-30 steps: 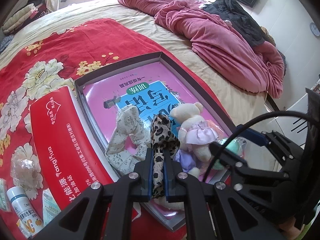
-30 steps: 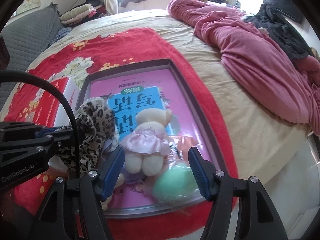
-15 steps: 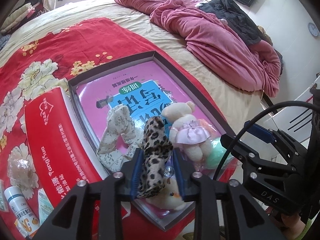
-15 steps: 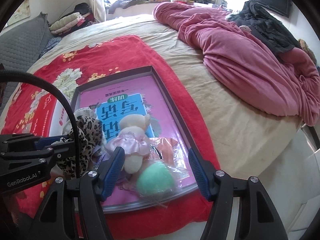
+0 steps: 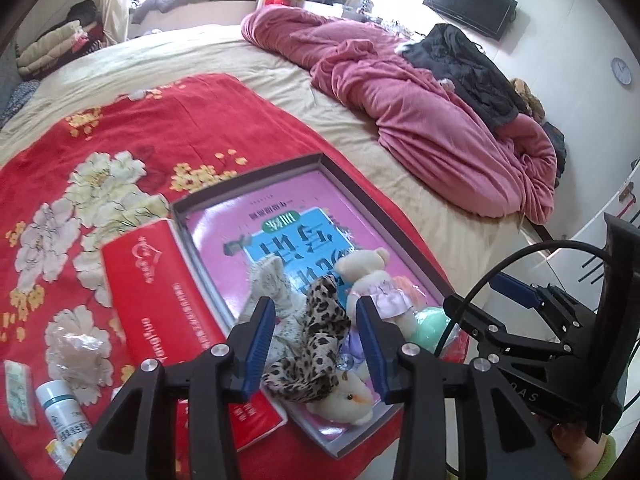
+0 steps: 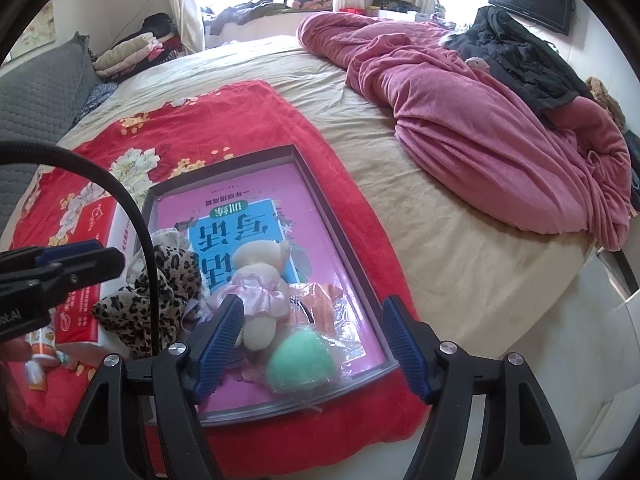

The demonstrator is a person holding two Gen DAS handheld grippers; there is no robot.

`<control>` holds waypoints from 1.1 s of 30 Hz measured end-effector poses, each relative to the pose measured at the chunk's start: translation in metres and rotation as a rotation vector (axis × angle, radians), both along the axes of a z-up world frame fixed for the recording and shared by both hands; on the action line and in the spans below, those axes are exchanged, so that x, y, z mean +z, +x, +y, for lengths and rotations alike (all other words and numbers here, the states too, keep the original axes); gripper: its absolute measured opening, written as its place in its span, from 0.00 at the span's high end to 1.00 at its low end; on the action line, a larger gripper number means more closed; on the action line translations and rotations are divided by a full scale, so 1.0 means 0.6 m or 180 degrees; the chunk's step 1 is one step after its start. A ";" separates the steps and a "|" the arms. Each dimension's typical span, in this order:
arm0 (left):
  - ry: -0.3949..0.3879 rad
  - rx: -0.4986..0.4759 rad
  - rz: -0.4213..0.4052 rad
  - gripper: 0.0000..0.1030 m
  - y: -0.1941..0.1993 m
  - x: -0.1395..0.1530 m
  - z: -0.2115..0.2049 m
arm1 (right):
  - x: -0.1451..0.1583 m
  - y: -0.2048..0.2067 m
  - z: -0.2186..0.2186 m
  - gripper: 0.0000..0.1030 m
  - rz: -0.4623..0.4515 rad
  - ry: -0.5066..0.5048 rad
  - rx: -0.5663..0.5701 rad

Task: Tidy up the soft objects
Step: 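Lower the leopard cloth into the tray and open the left tool, then move both open tools back over the pile of items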

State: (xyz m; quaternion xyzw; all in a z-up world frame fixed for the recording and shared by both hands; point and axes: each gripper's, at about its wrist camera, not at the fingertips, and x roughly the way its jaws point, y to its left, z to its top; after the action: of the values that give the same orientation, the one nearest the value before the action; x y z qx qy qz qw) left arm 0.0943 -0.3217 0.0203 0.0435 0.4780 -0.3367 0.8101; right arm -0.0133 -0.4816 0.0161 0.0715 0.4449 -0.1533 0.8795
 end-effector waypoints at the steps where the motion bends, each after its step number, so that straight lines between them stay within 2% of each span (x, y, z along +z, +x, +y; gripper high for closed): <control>1: 0.0001 0.0030 -0.0024 0.59 -0.002 0.005 0.005 | 0.002 0.000 0.001 0.28 -0.0005 -0.0001 0.0000; 15: -0.0038 0.0376 -0.0212 0.57 -0.034 0.064 0.120 | 0.054 -0.001 0.053 0.27 -0.0126 -0.0162 0.0133; 33: -0.0065 0.0842 -0.0247 0.56 -0.066 0.088 0.279 | 0.115 0.004 0.162 0.26 -0.0307 -0.0323 0.0329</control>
State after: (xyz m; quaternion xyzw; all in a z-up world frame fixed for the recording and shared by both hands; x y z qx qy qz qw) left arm 0.0544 -0.1544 0.0728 -0.0151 0.4444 -0.2300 0.8657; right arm -0.0108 -0.3843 0.0852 0.0111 0.3968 -0.1264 0.9091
